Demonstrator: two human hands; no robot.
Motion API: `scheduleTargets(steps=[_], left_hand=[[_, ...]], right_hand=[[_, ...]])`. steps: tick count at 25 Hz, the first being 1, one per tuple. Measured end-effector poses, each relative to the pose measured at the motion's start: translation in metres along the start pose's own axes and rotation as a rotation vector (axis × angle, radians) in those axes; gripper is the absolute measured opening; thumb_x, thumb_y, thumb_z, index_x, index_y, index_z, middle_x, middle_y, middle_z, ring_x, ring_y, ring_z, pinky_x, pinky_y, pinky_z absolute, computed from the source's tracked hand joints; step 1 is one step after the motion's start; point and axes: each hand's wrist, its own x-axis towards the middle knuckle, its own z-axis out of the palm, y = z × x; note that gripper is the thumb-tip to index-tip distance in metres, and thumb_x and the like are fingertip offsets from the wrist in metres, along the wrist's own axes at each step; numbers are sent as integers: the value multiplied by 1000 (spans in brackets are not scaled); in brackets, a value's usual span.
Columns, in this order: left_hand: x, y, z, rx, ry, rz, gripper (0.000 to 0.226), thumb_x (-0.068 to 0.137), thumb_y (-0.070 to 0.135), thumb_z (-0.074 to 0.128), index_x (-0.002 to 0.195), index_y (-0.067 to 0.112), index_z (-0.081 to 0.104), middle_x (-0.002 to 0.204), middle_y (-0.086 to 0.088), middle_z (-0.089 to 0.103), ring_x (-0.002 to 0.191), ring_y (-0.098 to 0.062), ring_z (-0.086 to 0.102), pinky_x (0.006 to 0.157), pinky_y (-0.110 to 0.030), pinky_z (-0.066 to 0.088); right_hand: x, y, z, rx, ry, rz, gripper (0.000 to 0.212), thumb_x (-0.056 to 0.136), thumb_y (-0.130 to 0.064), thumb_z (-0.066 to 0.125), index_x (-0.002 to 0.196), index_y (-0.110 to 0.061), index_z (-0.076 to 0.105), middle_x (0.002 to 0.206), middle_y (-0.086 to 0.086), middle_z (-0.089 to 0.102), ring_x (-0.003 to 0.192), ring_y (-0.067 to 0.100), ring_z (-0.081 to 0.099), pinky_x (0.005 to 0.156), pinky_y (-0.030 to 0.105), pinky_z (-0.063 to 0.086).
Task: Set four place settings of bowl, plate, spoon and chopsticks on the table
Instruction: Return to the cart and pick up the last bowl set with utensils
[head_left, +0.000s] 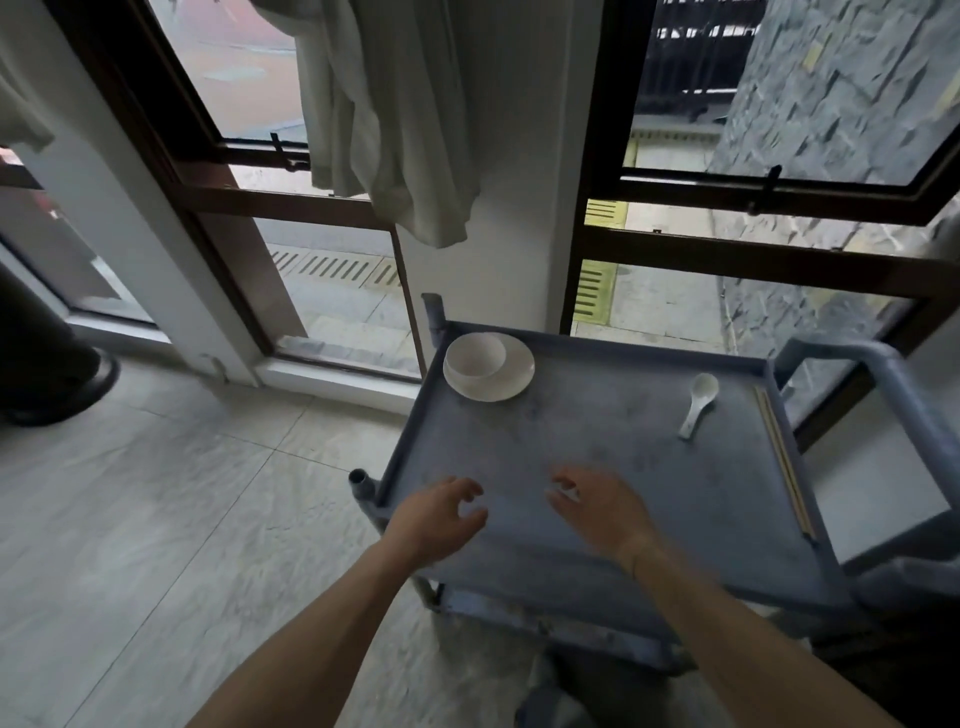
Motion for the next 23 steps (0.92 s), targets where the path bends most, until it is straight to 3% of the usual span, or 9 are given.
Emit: scheduleTargets(steps=[5, 10, 15, 20, 23], left_hand=[[67, 3, -10, 10, 9, -73, 42, 91, 51, 51, 126, 29, 58, 123, 10, 61, 107, -11, 60, 91, -32, 50], [107, -9, -17, 12, 4, -169, 44, 91, 52, 49, 128, 30, 57, 126, 9, 61, 109, -13, 61, 92, -34, 51], [143, -29, -25, -41, 40, -300, 42, 90, 53, 49, 125, 31, 57, 125, 9, 62, 108, -14, 62, 93, -38, 52], [191, -47, -29, -160, 88, -416, 39, 92, 39, 50, 125, 19, 59, 121, -3, 66, 105, -23, 63, 89, -37, 53], [215, -56, -31, -274, 102, -472, 34, 93, 36, 49, 117, 14, 59, 108, -8, 69, 93, -29, 65, 76, -37, 54]], right_hand=[[73, 11, -32, 10, -31, -8, 35, 95, -41, 50, 127, -27, 59, 127, -5, 60, 112, 17, 59, 87, 26, 43], [123, 15, -40, -25, -94, 1, 36, 95, -42, 50, 126, -27, 59, 127, -3, 60, 115, 18, 58, 94, 31, 46], [166, 11, -32, 52, -90, 70, 22, 92, -37, 56, 103, -21, 66, 114, 1, 68, 105, 21, 62, 87, 30, 47], [210, 1, -19, 46, -93, 97, 36, 90, -41, 57, 121, -22, 57, 123, 2, 62, 109, 24, 59, 91, 38, 50], [236, -4, -10, 69, -99, 155, 50, 92, -42, 55, 137, -22, 46, 133, 6, 54, 119, 29, 53, 96, 41, 45]])
